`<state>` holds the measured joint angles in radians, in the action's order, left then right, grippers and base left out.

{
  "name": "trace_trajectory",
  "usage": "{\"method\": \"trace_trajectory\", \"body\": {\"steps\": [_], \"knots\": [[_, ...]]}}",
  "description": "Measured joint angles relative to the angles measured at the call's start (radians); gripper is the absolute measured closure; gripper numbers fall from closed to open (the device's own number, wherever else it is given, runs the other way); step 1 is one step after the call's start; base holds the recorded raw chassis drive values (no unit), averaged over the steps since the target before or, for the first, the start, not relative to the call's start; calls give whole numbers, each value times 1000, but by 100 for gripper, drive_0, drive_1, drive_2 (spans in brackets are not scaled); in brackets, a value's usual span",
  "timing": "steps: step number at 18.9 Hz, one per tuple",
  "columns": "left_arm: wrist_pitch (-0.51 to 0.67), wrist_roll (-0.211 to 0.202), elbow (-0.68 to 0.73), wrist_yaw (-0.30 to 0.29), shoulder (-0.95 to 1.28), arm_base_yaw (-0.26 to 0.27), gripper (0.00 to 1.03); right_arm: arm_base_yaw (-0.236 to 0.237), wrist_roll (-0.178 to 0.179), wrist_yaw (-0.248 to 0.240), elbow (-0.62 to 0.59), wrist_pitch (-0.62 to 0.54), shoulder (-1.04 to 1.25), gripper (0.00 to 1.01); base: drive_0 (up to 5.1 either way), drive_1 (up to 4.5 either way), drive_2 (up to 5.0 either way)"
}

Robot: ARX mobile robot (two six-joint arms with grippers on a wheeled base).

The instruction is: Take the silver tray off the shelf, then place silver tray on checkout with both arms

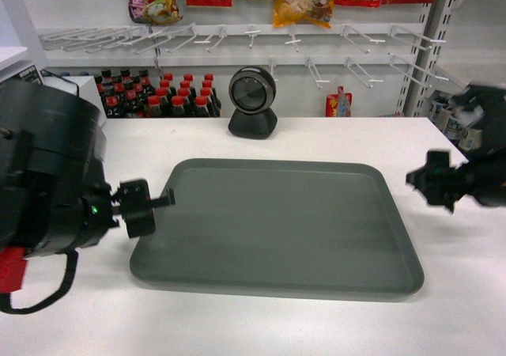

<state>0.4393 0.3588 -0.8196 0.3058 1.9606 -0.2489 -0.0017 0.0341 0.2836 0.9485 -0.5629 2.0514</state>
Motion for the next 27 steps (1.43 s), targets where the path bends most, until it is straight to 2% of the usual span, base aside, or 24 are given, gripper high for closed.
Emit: {"method": "trace_trajectory", "body": {"steps": [1, 2, 3, 4, 5, 6, 7, 8, 9, 11, 12, 13, 15, 22, 27], "knots": [[18, 0, 14, 9, -18, -4, 45, -2, 0, -7, -13, -36, -9, 47, 0, 0, 0], [55, -3, 42, 37, -59, -16, 42, 0, -3, -39, -45, -149, -20, 49, 0, 0, 0], [97, -11, 68, 70, -97, -30, 38, 0, -8, -89, -72, -254, -33, 53, 0, 0, 0], [216, -48, 117, 111, -170, -58, 34, -6, -10, -177, -120, -399, -56, 60, 0, 0, 0], [716, -283, 377, -67, -334, 14, 67, -5, -21, -285, -411, -717, -185, 95, 0, 0, 0], [728, -333, 528, -128, -499, 75, 102, 4, -27, -279, -578, -726, -370, 99, 0, 0, 0], [665, -341, 641, -177, -652, 122, 102, 2, -27, -284, -713, -702, -534, 99, 0, 0, 0], [626, -341, 682, -195, -746, 145, 102, 2, -27, -283, -768, -663, -631, 99, 0, 0, 0], [592, -341, 703, -207, -799, 156, 102, 2, -27, -284, -777, -568, -700, 99, 0, 0, 0], [524, -341, 740, -230, -895, 169, 102, 2, -27, -284, -819, -494, -859, 99, 0, 0, 0], [482, -341, 758, -291, -958, 227, 102, 2, -27, -284, -840, -457, -918, 99, 0, 0, 0], [444, -341, 768, -290, -1008, 252, 102, 2, -27, -284, -860, -420, -961, 99, 0, 0, 0], [364, -341, 786, -306, -1110, 247, 102, 2, -27, -284, -892, -348, -1064, 99, 0, 0, 0], [80, -341, 809, -306, -1432, 247, 102, 2, -27, -284, -936, -57, -1411, 99, 0, 0, 0], [-29, -341, 809, -306, -1547, 247, 102, 2, -27, -284, -936, 66, -1545, 99, 0, 0, 0]]}}
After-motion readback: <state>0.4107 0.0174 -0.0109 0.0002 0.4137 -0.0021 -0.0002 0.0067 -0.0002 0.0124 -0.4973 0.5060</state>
